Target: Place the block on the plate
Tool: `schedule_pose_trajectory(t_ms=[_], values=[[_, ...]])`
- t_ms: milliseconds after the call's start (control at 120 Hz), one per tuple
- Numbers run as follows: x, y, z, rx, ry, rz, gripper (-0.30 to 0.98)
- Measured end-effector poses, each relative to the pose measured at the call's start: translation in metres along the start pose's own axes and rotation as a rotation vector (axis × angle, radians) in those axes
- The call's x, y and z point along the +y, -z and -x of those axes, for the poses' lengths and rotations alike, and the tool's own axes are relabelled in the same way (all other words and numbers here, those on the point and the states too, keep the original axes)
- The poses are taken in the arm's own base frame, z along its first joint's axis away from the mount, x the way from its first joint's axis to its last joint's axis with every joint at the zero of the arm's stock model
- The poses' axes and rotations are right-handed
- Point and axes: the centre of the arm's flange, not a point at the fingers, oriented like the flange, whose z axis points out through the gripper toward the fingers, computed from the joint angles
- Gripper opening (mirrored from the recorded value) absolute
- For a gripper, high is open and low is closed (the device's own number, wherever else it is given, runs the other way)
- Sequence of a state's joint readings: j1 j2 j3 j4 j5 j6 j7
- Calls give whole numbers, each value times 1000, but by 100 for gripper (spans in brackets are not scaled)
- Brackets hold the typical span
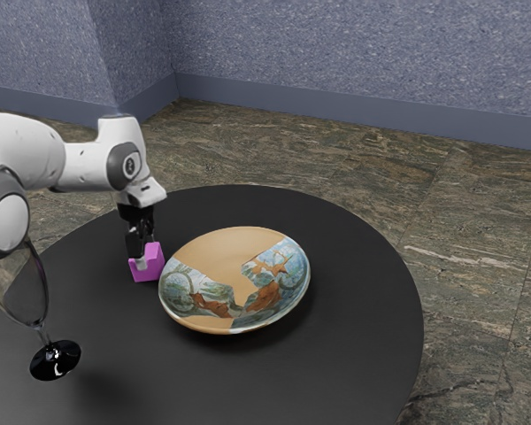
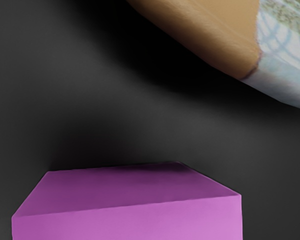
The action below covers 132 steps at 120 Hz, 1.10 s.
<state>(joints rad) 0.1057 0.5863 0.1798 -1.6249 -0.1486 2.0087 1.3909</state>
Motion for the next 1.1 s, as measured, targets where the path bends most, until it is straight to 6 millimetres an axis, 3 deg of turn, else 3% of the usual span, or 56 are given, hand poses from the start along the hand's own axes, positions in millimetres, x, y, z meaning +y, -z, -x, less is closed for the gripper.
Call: schedule_pose_trajectory(t_ms=[250, 508, 825, 967, 1100], values=[[-2, -18, 1, -4, -3, 26, 69], [-2, -19, 1, 0, 5, 27, 48], [-3, -17, 3, 1, 17, 19, 37], [-1, -2, 3, 10, 18, 0, 35], [4, 33, 2, 26, 15, -42, 35]])
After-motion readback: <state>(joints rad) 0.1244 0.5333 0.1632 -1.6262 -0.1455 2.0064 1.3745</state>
